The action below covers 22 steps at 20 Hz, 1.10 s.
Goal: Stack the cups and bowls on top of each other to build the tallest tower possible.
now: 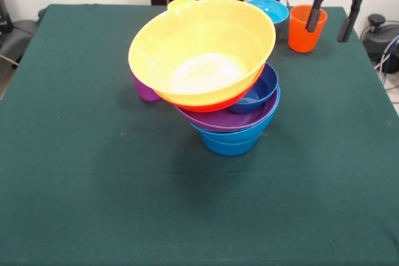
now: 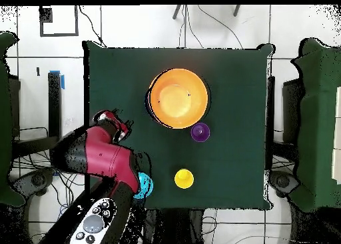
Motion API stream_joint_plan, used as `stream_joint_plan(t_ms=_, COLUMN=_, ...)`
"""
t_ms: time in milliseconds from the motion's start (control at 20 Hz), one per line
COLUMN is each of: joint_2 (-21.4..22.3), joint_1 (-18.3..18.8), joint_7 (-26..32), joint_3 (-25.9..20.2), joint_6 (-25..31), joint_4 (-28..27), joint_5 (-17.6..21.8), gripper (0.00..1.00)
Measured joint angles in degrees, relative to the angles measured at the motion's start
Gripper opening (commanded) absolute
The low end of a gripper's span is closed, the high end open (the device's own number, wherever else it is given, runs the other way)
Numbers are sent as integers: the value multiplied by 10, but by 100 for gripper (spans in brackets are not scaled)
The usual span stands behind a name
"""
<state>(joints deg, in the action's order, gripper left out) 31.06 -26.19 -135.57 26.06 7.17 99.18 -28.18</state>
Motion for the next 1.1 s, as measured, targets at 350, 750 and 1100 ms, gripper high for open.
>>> stream_joint_plan(t_ms=350, joint_2=51, joint_1=75, joint_7=0, joint_3=-64, joint_6=0, joint_4=36, joint_5=0, gripper=100)
stream_joint_plan(t_ms=750, joint_2=66, joint_1=63, joint_7=0, joint_3=-74, joint_6=0, joint_4=80, joint_5=0, gripper=100)
stream_joint_plan(t_ms=1100, joint_2=66, joint_1=41, joint_7=-5, joint_3=-98, joint_6=-6, joint_4=113, joint_5=-5, gripper=100)
